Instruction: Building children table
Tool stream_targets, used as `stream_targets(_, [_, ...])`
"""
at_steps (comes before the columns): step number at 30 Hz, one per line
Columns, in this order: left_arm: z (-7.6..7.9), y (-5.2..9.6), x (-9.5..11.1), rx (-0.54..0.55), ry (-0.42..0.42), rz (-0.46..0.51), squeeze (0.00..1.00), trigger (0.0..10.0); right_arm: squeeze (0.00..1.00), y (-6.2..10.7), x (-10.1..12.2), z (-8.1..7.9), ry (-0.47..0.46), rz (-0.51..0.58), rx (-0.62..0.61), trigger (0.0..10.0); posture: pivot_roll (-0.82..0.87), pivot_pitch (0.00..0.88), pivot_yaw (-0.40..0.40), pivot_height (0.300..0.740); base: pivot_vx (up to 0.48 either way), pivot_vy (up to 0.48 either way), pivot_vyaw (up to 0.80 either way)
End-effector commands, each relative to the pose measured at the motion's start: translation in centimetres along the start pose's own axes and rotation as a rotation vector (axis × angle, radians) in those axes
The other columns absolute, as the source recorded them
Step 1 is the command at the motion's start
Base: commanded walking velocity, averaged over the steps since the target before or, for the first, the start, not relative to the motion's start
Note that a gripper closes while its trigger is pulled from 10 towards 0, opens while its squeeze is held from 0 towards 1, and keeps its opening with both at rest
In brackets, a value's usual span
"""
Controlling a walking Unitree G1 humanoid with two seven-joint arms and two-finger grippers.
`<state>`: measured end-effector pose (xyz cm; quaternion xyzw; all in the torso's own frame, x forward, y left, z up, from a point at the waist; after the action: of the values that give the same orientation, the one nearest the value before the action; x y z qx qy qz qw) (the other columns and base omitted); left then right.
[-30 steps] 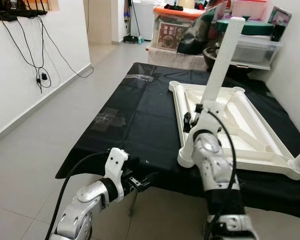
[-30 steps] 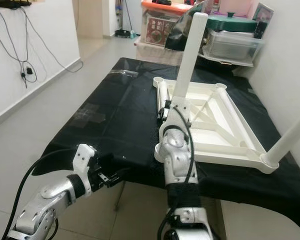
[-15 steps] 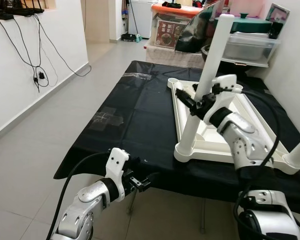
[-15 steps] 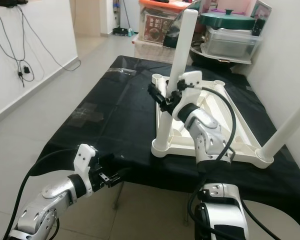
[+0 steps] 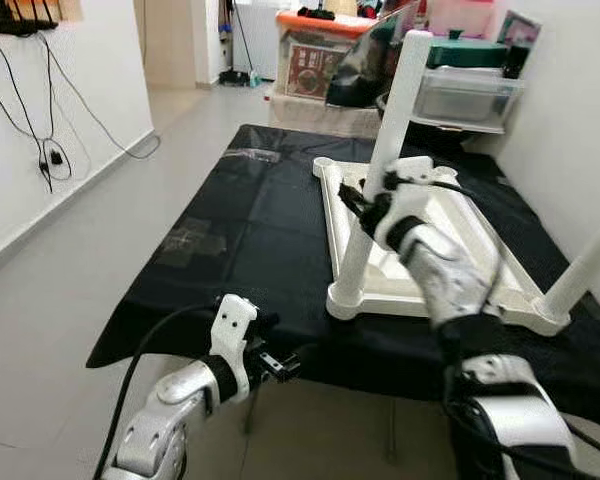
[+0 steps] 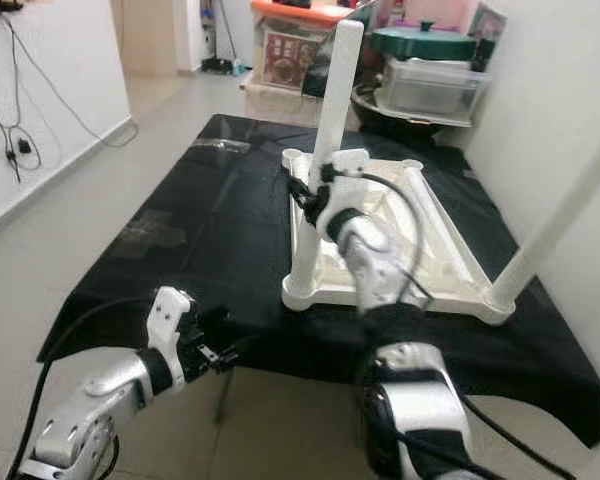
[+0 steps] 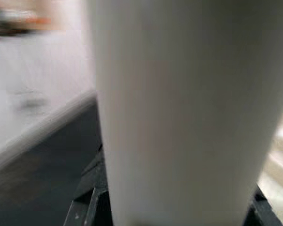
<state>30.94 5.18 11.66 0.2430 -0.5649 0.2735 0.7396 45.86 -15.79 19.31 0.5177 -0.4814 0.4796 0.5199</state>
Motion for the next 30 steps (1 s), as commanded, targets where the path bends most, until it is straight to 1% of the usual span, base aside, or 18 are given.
stream_targets(1, [-0.4,0.1,-0.5,0.016,0.004,-0.016,0.00,10.0,0.00,4.5,-10.7,9.1,-0.125,-0.334,-0.575,0.0,0.08,0.000,-0.091,0.740,0.000,0.000,0.00])
stream_targets(2, [-0.3,0.0,-0.5,0.014,0.006,-0.015,0.00,10.0,0.00,5.9,-11.5,10.4,-0.167,-0.347,-0.692,0.0,0.08,0.000,-0.091,0.740,0.000,0.000,0.00])
stream_targets(3, [-0.1,-0.1,-0.6,0.010,0.007,-0.015,0.00,10.0,0.00,6.9,-12.1,10.7,-0.171,-0.350,-0.736,0.0,0.09,0.000,-0.091,0.740,0.000,0.000,0.00])
stream_targets(4, [0.1,-0.1,-0.6,0.008,0.007,-0.015,0.00,10.0,0.00,7.6,-12.4,10.8,-0.170,-0.351,-0.757,0.0,0.09,0.000,-0.091,0.740,0.000,0.000,0.00])
stream_targets(6, [0.1,-0.1,-0.6,0.007,0.007,-0.015,0.00,10.0,0.00,7.8,-12.5,10.7,-0.164,-0.351,-0.758,0.0,0.09,0.000,-0.091,0.740,0.000,0.000,0.00])
stream_targets(10, [0.2,0.2,-0.8,0.007,0.008,-0.023,0.00,10.0,0.00,8.4,-11.8,9.3,-0.104,-0.314,-0.732,0.0,0.09,0.000,-0.085,0.740,0.000,0.000,0.00])
stream_targets(13, [-0.1,0.4,-0.8,0.012,0.003,-0.028,0.00,10.0,0.00,7.4,-10.9,7.1,-0.084,-0.293,-0.681,0.0,0.08,0.000,-0.087,0.740,0.000,0.000,0.00])
stream_targets(14, [-0.2,0.4,-0.7,0.013,0.001,-0.028,0.00,10.0,0.00,6.9,-10.5,6.3,-0.092,-0.286,-0.644,0.8,0.08,0.000,-0.088,0.740,0.000,0.000,0.00])
stream_targets(16, [-0.3,0.3,-0.7,0.015,-0.001,-0.027,0.00,10.0,0.00,6.7,-10.0,5.6,-0.105,-0.283,-0.631,0.8,0.08,0.000,-0.089,0.740,0.000,0.000,0.00])
stream_targets(17, [-0.4,0.3,-0.6,0.017,0.000,-0.023,0.00,10.0,0.00,6.3,-9.4,5.4,-0.107,-0.267,-0.611,10.0,0.08,0.000,-0.090,0.740,0.000,0.000,0.00])
stream_targets(18, [-0.3,0.2,-0.6,0.019,0.002,-0.020,0.00,10.0,0.87,6.0,-8.4,5.1,-0.137,-0.219,-0.574,10.0,0.08,0.000,-0.091,0.740,0.000,0.000,0.00])
stream_targets(21, [-0.2,0.1,-0.6,0.018,0.005,-0.017,0.00,10.0,0.87,5.7,-7.2,4.9,-0.147,-0.166,-0.541,10.0,0.08,0.000,-0.091,0.740,0.000,0.000,0.00])
stream_targets(22, [0.0,0.1,-0.7,0.017,0.008,-0.016,0.00,10.0,1.00,5.6,-5.6,4.7,-0.142,-0.101,-0.508,10.0,0.07,0.000,-0.096,0.740,0.000,0.000,0.00])
stream_targets(23, [0.1,0.1,-0.8,0.015,0.011,-0.016,0.00,10.0,1.00,5.7,-4.0,4.7,-0.132,-0.038,-0.487,10.0,0.07,0.000,-0.099,0.740,0.000,0.000,0.00])
stream_targets(24, [0.1,0.1,-0.8,0.015,0.011,-0.016,0.00,10.0,1.00,5.7,-4.0,4.7,-0.132,-0.038,-0.487,10.0,0.07,0.000,-0.099,0.740,0.000,0.000,0.00])
stream_targets(26, [0.2,0.2,-0.9,0.019,0.016,-0.017,0.00,10.0,1.00,6.1,-1.7,4.4,-0.099,0.047,-0.448,10.0,0.07,0.000,-0.105,0.740,0.000,0.000,0.00])
stream_targets(28, [0.0,0.3,-1.0,0.026,0.018,-0.016,0.00,10.0,1.00,6.5,-0.6,4.0,-0.078,0.088,-0.407,10.0,0.06,0.000,-0.108,0.740,0.000,0.000,0.00])
stream_targets(30, [0.0,0.3,-0.9,0.028,0.019,-0.015,0.00,10.0,1.00,6.7,-0.2,3.8,-0.075,0.100,-0.388,10.0,0.06,0.000,-0.108,0.740,0.000,0.000,0.00])
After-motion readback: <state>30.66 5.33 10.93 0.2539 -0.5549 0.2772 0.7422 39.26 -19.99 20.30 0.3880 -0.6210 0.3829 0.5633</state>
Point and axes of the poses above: a point about 5 cm out from each wrist's last joint towards the gripper, its own y axis pointing back from the gripper into the wrist, its own x axis along the axis of the wrist's last joint, z = x × y, the point moved 6 cm from there along -y, pointing out of the wrist towards the gripper, and after that the axes turned 6 degrees about y, right-handed, at the moved point
